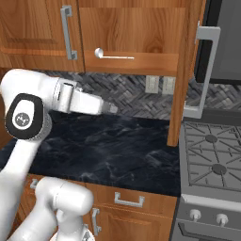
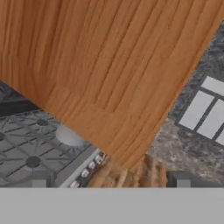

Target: Open the cabinet and move the ladle to the pot. Then close the cabinet.

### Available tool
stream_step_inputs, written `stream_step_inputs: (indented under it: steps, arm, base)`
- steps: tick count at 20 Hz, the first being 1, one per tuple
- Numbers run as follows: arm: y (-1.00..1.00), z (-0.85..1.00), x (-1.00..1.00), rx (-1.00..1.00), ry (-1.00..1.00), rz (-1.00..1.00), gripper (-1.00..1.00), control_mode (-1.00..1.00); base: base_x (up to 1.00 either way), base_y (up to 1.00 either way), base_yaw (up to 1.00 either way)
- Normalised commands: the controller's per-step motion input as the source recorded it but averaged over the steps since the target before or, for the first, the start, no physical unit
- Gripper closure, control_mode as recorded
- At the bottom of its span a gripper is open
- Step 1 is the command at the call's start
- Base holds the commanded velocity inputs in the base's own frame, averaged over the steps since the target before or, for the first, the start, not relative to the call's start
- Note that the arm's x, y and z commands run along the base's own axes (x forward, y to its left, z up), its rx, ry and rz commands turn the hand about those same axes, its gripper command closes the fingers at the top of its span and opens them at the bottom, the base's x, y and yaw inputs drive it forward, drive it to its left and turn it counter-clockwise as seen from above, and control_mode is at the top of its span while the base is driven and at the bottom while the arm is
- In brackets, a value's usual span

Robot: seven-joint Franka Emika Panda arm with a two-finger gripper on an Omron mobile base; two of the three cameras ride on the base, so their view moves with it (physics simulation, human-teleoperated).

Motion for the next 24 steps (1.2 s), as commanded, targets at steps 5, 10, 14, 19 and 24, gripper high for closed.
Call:
stream_step_inputs:
  steps: [5,10,14,19,24]
  arm:
    - [0.74,0.05,-0.20,0.11,-0.27,0.35,-1.00,-1.00]
    - [0.65,0.22,-0.06,0.17,-0.15,0.39,-1.00,-1.00]
    - [0.52,0.46,0.00,0.16,-0.02,0.44,-1.00,-1.00]
    - [0.50,0.44,0.00,0.09,0.04,0.42,-1.00,-1.00]
    - [0.53,0.16,0.00,0.02,0.04,0.37,-1.00,-1.00]
  base:
    - [0.00,0.00,0.00]
    - [0.00,0.00,0.00]
    - [0.00,0.00,0.00]
    - [0.00,0.00,0.00]
    - [0.00,0.00,0.00]
